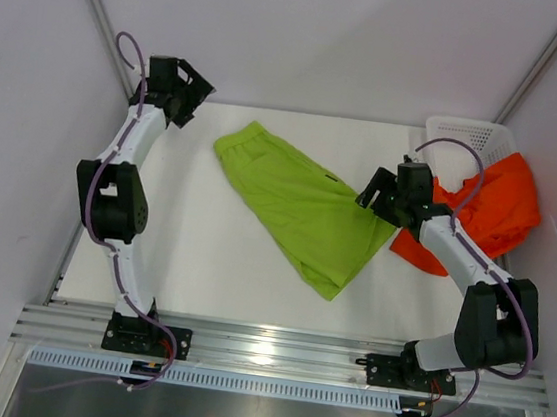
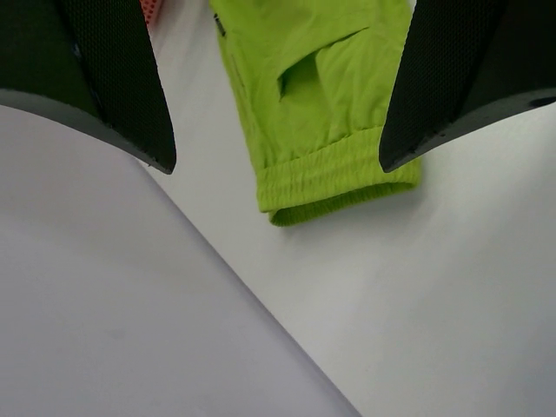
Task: Fold and stack the shorts
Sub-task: Fold the shorts
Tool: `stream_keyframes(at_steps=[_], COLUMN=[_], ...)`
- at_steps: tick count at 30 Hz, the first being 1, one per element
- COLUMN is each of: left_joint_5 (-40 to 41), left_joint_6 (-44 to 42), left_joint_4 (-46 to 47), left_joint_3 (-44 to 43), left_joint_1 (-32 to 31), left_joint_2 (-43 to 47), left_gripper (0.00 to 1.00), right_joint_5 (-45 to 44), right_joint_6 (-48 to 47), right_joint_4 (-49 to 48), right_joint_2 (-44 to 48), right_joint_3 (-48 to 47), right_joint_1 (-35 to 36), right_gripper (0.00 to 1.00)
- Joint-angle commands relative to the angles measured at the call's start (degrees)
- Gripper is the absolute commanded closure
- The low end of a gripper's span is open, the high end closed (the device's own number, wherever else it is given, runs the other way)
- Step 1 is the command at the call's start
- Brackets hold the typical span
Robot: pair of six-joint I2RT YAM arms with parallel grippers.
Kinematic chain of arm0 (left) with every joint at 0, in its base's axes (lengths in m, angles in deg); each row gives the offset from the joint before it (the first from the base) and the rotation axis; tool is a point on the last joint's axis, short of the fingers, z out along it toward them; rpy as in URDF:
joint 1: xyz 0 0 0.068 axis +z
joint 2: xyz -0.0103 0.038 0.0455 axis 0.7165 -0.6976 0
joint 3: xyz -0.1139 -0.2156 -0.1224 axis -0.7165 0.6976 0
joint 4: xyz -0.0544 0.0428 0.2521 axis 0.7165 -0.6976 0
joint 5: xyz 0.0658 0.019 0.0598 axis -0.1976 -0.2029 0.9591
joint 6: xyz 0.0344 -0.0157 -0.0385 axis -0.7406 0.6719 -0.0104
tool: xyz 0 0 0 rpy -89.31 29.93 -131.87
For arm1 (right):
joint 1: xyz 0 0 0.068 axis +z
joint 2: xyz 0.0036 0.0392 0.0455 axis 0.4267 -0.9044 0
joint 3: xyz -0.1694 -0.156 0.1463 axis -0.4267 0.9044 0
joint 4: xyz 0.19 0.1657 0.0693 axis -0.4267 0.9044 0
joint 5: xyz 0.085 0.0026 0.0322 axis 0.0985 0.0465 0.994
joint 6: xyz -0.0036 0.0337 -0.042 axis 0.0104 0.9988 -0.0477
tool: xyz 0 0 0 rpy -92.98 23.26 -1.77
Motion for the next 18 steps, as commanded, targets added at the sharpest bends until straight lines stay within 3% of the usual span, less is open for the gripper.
stream_keyframes(at_steps=[1, 7, 11, 18], left_joint_5=[2.87, 2.79, 2.87, 6.21], left_joint_6=[-6.05, -6.5, -7.02, -7.99], left_joint_4=[0.67, 2.52, 5.33, 6.65], left_joint_3=[6.14, 11.15, 19.05, 30.03], left_joint_1=[-2.04, -3.63, -4.51, -4.51], left_joint_2=[3.19, 4.42, 9.06, 19.62], left_gripper=[0.01, 0.01, 0.01, 0.01], right_joint_5=[1.91, 2.79, -1.25, -3.8], right_joint_6=[-2.4, -3.36, -6.87, -7.58], right_joint_4=[5.25, 2.27, 4.55, 6.57], right_joint_2=[1.42, -1.29, -10.51, -25.29], right_joint_3=[1.3, 1.94, -8.23, -16.79], right_joint_1=[3.45, 14.96, 21.56, 27.1], right_gripper=[0.24, 0.35, 0.38, 0.43])
